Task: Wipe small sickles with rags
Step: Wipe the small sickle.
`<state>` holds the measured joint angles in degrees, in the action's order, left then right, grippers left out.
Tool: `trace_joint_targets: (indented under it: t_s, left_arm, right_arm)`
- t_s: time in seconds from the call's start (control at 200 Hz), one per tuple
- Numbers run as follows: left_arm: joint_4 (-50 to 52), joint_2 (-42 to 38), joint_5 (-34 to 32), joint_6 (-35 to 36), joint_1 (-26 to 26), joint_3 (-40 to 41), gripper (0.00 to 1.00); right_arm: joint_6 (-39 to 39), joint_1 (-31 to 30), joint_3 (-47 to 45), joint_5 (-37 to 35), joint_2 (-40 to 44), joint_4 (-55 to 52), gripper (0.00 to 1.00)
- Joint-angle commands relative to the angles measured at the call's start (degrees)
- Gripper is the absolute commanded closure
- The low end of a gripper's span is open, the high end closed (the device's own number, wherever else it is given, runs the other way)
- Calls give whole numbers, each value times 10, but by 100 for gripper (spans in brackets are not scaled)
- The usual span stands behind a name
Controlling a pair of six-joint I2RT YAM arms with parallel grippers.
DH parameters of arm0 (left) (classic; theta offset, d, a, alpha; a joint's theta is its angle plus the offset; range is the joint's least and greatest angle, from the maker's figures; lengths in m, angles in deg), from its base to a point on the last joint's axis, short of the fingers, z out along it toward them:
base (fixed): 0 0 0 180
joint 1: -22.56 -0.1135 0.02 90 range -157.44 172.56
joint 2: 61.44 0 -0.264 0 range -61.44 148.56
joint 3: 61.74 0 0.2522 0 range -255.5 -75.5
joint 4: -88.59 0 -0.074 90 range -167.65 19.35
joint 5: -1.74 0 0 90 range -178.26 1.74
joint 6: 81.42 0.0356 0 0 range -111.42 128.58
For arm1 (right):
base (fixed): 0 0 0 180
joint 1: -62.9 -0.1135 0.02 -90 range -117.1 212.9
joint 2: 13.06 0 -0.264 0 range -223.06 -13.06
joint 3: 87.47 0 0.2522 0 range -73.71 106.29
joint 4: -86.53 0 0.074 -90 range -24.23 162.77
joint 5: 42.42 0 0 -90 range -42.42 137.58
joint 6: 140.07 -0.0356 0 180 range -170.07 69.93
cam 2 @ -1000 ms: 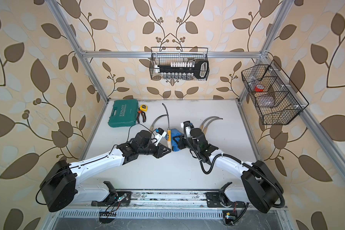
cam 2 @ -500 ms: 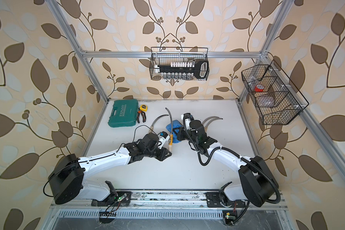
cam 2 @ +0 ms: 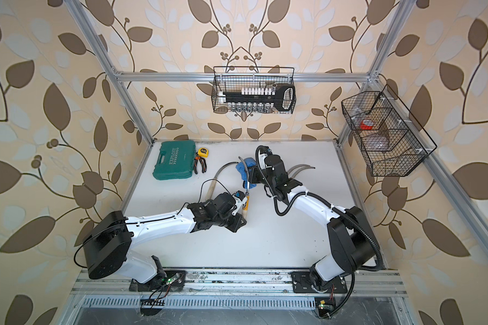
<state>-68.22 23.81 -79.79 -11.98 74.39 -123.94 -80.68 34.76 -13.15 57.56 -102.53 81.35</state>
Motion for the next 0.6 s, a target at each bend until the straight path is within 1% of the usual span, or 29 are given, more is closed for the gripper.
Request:
trace_joint_targets:
  t_s: [0.0, 0.23, 0.35, 0.45, 0.595]
  left_arm:
    - [-13, 0, -6, 18, 6, -6, 100]
    - [-32, -11, 16, 17, 6, 11, 100]
    - [-31, -12, 10, 16, 6, 13, 100]
    - [-25, -11, -9, 11, 5, 10, 100]
    - [1, -7, -46, 12, 1, -14, 100]
  right_arm:
    - [11, 0, 45, 9, -24, -13, 100]
    - [25, 2, 81, 33, -65, -10, 100]
    - [28, 2, 75, 38, -62, -4, 100]
    - [29, 1, 44, 35, -38, 6, 100]
    - [20, -1, -49, 31, 14, 44, 100]
